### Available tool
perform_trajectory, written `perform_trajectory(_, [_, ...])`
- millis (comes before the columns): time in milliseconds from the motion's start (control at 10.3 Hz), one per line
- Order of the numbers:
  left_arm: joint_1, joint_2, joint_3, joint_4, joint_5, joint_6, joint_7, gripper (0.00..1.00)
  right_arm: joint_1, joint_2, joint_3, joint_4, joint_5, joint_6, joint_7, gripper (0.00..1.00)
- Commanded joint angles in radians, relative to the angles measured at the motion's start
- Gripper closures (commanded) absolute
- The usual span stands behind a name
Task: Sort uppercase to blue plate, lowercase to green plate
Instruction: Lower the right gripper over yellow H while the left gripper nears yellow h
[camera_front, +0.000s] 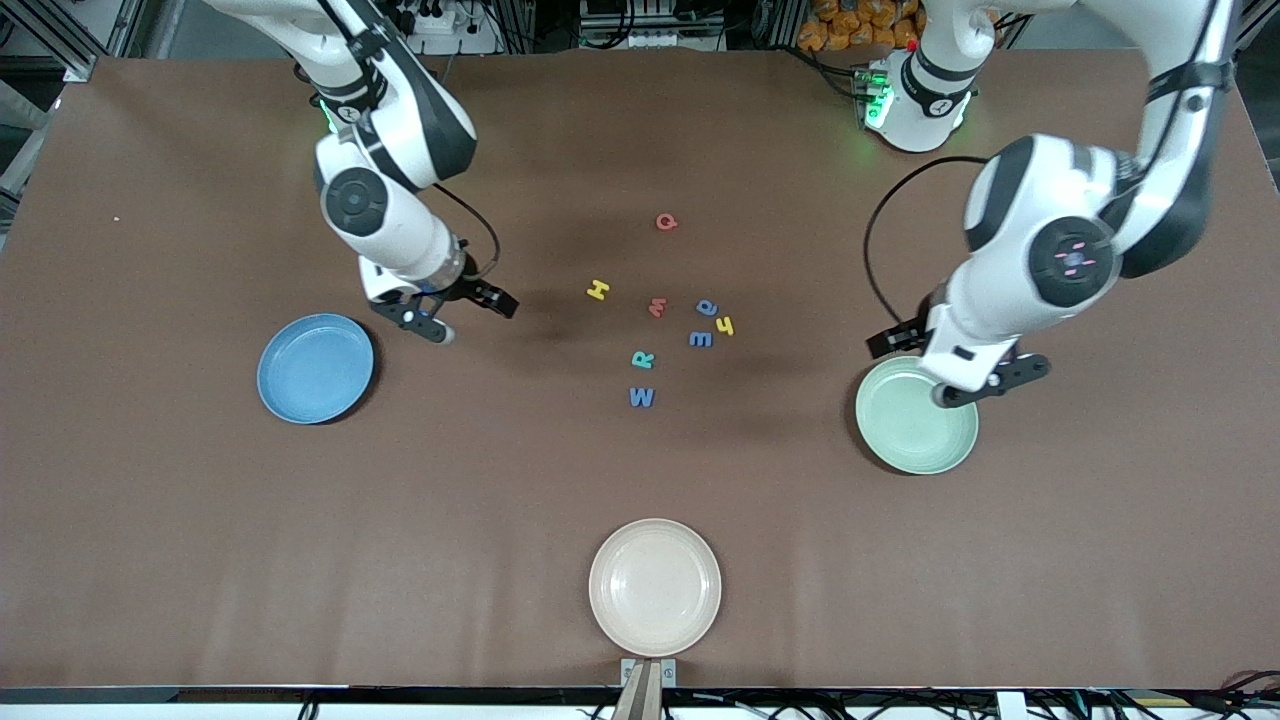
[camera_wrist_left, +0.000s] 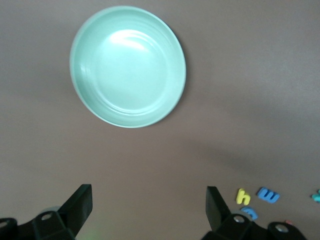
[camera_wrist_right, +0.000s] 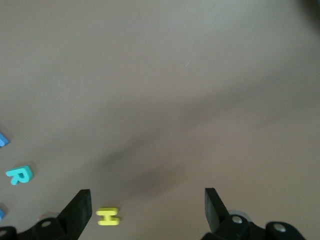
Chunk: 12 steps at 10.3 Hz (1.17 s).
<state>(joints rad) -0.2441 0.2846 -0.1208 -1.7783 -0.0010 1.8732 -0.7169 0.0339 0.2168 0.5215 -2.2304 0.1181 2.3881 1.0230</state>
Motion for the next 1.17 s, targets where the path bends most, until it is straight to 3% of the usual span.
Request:
perform_trajectory(0, [-0.061, 0.025, 0.006, -0.076, -0.008, 0.122, -0.090, 0.00, 0.020, 0.068, 0.035, 0.000, 0.003, 0.089, 0.158, 0.00])
perform_trajectory(292, [-0.159, 0.079, 0.006, -0.131, -0.008, 0.233, -0.124, 0.00, 0.070, 0.150, 0.035, 0.000, -0.020, 0.206, 0.250, 0.00])
perform_trajectory(389, [-0.203, 0.090, 0.006, -0.162, -0.008, 0.268, -0.151, 0.00, 0.114, 0.171, 0.035, 0.008, -0.093, 0.220, 0.363, 0.00])
perform_trajectory(778, [-0.282, 0.088, 0.006, -0.318, -0.008, 0.521, -0.196, 0.00, 0.190, 0.315, 0.037, 0.078, -0.571, 0.238, 0.922, 0.00])
perform_trajectory(876, [-0.299, 0.097, 0.006, -0.349, -0.008, 0.582, -0.197, 0.00, 0.211, 0.341, 0.035, 0.098, -0.648, 0.238, 1.030, 0.00])
perform_trajectory(1070, [-0.319, 0.146, 0.006, -0.359, -0.008, 0.619, -0.200, 0.00, 0.218, 0.395, 0.035, 0.130, -0.701, 0.238, 1.108, 0.02])
